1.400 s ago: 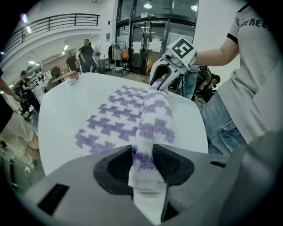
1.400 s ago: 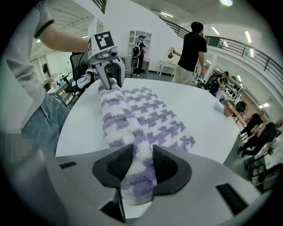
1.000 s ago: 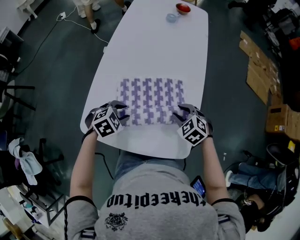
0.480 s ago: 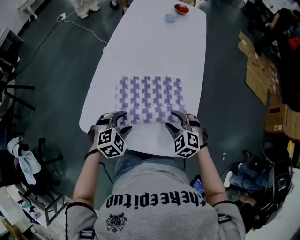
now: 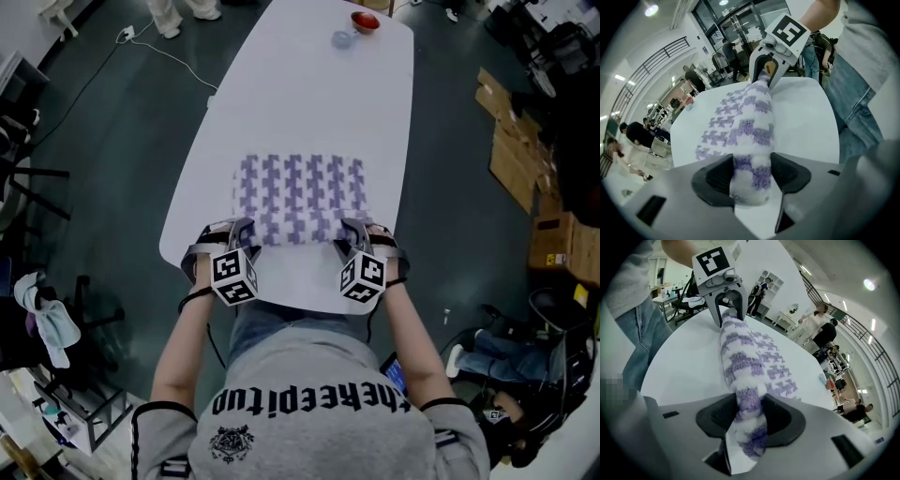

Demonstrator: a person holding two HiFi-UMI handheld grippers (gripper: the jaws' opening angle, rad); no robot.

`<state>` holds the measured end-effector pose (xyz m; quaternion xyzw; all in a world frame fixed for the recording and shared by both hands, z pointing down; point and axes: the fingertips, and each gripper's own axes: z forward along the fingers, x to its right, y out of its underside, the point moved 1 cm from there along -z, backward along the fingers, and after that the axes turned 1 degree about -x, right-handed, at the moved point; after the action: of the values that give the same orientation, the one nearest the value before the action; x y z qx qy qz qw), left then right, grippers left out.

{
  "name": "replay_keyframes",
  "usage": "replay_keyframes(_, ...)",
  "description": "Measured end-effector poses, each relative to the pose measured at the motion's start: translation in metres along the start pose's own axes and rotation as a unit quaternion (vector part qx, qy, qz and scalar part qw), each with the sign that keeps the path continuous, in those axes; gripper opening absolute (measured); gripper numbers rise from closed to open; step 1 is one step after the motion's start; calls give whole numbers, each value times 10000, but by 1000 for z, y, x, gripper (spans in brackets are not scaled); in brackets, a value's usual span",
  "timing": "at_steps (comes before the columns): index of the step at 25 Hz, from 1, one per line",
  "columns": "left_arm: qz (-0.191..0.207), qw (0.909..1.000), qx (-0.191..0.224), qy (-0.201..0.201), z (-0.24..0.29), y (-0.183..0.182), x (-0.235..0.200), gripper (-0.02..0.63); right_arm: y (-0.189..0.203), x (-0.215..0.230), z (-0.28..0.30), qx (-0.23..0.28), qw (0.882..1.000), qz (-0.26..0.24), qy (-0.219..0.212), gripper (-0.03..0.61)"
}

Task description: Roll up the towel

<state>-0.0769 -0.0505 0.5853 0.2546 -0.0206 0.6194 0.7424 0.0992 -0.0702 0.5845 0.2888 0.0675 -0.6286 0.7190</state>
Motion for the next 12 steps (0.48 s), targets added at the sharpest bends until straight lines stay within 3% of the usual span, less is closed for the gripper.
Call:
replay_keyframes(3,27,10000,13,-14,-3,2,4,172,-3,-3,-4,0,10000,-36,60,112)
replay_keyframes(5,90,9999,21,60,-7,2,11,146,-3,-10,-9,3,10000,-56,44,109)
replay_keyframes(12,-9,9976,147,673,-29,3,48,143,1,-43,-36,113,9992,122,-374,110)
